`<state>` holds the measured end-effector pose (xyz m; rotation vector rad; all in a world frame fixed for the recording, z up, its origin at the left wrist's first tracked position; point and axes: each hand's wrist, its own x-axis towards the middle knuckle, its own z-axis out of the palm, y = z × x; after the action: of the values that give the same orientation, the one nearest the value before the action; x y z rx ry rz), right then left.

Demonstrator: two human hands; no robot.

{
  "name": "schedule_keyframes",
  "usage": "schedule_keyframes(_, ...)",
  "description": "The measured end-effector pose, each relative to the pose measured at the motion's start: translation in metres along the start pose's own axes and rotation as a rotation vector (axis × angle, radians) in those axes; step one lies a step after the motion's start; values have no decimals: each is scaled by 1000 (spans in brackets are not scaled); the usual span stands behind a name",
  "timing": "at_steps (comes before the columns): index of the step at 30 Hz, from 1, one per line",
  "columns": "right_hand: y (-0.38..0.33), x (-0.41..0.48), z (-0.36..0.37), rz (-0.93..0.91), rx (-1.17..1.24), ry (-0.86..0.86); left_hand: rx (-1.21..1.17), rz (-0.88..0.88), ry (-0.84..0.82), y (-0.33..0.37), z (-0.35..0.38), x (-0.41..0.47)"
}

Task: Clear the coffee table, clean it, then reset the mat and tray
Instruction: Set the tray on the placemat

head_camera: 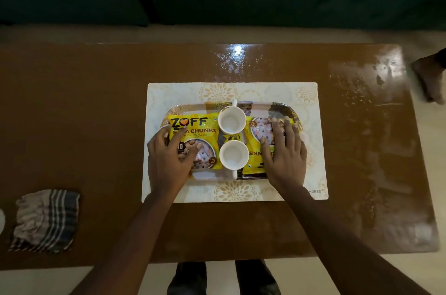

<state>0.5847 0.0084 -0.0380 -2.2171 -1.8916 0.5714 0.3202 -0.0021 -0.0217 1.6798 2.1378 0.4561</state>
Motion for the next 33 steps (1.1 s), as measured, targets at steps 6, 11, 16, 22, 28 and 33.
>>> schedule_keyframes(6, 10, -2, -11, 98, 178, 3, -57, -72, 22, 5, 3, 2)
schedule_keyframes(11, 19, 2, -10, 86, 271, -18, -69, -67, 11, 6, 3, 6)
schedule_keyframes(16, 20, 6, -10, 95, 287, -4, -83, -49, -11, 8, 2, 12)
schedule_keyframes(22, 18, 2, -9, 100, 264, -37, -72, -79, -35, 7, -2, 5)
schedule_keyframes(28, 20, -1, -12, 73, 254, -82, -52, -92, -57, 6, -5, -8)
schedule_keyframes(33, 16, -4, -21, 59, 141, -106, 29, -96, -84, 13, -8, -10)
